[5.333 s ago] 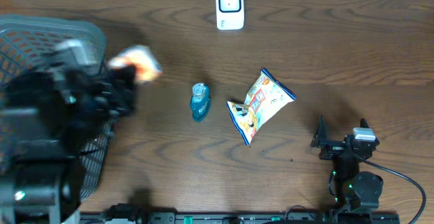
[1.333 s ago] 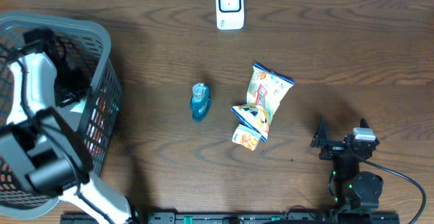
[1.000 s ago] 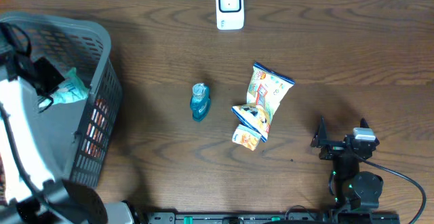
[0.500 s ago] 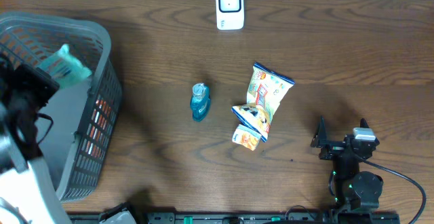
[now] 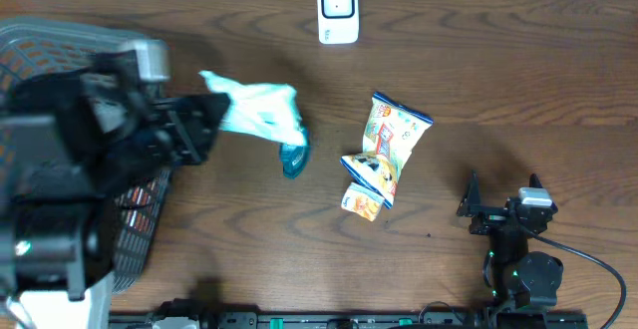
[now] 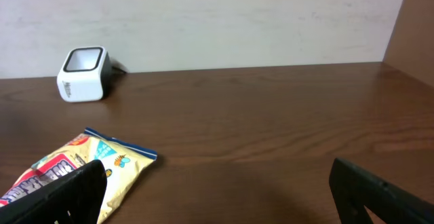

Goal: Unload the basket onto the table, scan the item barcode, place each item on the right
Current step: 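Carry the green pack past the scanner and release it on the right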

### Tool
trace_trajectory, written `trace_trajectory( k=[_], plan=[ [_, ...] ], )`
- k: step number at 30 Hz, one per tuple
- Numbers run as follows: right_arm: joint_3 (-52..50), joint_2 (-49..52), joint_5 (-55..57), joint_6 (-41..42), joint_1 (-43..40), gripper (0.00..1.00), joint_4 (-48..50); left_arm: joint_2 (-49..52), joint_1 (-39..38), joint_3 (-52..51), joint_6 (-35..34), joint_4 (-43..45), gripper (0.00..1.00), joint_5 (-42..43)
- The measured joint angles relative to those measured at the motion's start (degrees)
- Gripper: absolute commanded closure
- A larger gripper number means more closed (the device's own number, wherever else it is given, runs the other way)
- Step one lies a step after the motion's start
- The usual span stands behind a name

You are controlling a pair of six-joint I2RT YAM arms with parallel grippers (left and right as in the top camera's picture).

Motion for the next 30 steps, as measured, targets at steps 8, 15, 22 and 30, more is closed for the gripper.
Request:
trace_trajectory(
  k=[8, 15, 22, 30],
  plan=[
    [0.0, 0.0, 0.0, 0.0, 0.0, 0.01, 0.0, 12.41, -20.76, -0.92, 0.04, 11.52, 0.92, -6.73],
    [0.0, 0.0, 0.0, 0.0, 0.02, 0.01, 0.0, 26.88, -32.61, -0.92, 0.0, 23.15, 0.92, -16.09],
    [0.0, 0.0, 0.0, 0.0, 0.02, 0.01, -0.02, 42.18, -37.9, -0.94, 0.0, 32.74, 0.92, -22.27],
    [0.0, 0.0, 0.0, -0.02, 0.0, 0.01, 0.0, 53.53, -42.14, -0.94, -0.17, 39.85, 0.79, -23.28]
  ],
)
